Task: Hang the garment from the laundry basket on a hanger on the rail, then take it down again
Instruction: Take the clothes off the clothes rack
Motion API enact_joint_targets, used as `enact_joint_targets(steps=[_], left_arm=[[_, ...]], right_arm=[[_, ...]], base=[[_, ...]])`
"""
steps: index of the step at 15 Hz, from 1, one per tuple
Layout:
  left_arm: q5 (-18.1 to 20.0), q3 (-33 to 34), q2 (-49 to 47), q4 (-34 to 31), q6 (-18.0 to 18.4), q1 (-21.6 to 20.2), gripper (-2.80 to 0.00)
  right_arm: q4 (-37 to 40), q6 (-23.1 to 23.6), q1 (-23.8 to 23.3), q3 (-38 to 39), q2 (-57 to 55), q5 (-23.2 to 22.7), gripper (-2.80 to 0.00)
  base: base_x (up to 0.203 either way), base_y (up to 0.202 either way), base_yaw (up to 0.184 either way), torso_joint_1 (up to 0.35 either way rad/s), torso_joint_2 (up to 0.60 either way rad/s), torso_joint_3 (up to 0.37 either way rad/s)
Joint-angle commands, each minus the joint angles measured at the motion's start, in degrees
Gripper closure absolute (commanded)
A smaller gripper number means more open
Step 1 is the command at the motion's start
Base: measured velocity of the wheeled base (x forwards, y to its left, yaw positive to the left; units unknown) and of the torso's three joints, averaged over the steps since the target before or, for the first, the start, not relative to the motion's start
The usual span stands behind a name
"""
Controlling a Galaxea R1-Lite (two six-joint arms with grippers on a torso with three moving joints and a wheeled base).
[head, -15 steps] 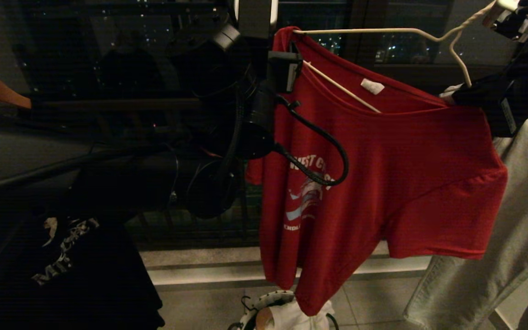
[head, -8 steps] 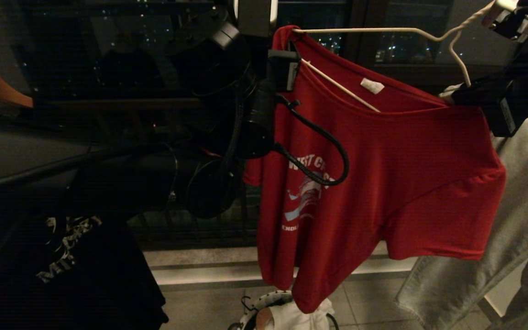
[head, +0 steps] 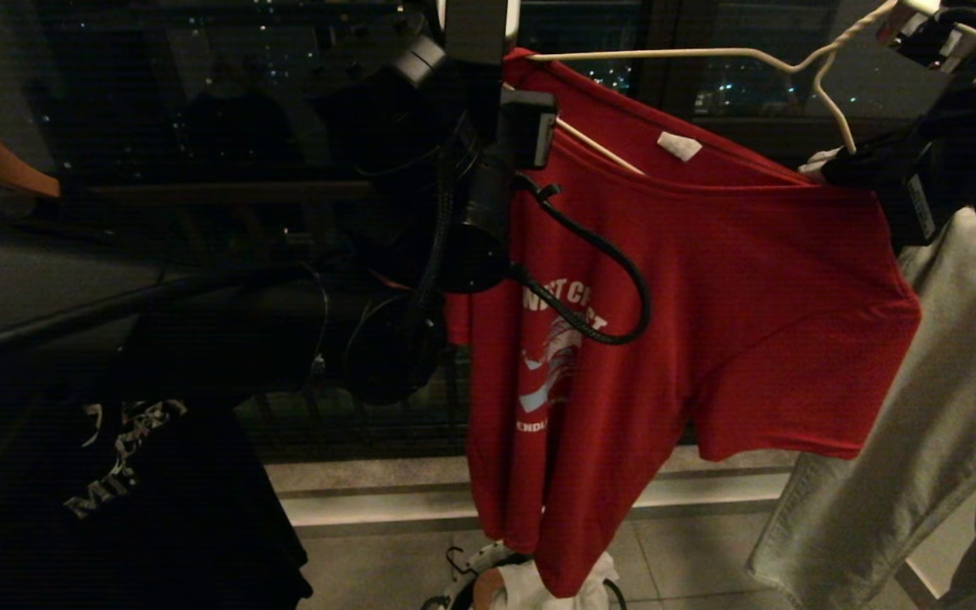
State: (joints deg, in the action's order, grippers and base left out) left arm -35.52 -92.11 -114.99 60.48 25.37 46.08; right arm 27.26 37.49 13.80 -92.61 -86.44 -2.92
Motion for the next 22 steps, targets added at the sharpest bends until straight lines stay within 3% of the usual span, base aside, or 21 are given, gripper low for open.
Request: enact_joint_targets(steps=[1,5,9,17,22], left_arm=[[-0.19,0.0,0.21,0.49,0.12,0.06,0.0],[0.36,0.1,1.87,-0.79,-0.05,2.0,0.0],[1.02,-2.84,3.24,-8.64,-0.39,2.8,0.0],[12.52,-5.15,10.04,-31.6,-8.16,4.7,0.0],[20.04,-7.59,14.24,-40.73,-8.96,4.58,0.0]], right_arm=[[-0.07,0.22,0.0,-0.03,0.05,0.11,0.0],[-0.11,0.4,0.0,-0.21,-0.39,0.11,0.0],[-0.1,1.54,0.53,-1.08,-0.48,0.37,0.0],[0.0,1.98,0.44,-1.17,-0.3,0.46,0.0],[0.08,2.06,0.44,-1.0,-0.48,0.46,0.0]], base=[[0.0,0.0,0.0,0.0,0.0,0.0],[0.0,0.0,0.0,0.0,0.0,0.0],[0.0,0.0,0.0,0.0,0.0,0.0],[0.0,0.0,0.0,0.0,0.0,0.0],[0.0,0.0,0.0,0.0,0.0,0.0]])
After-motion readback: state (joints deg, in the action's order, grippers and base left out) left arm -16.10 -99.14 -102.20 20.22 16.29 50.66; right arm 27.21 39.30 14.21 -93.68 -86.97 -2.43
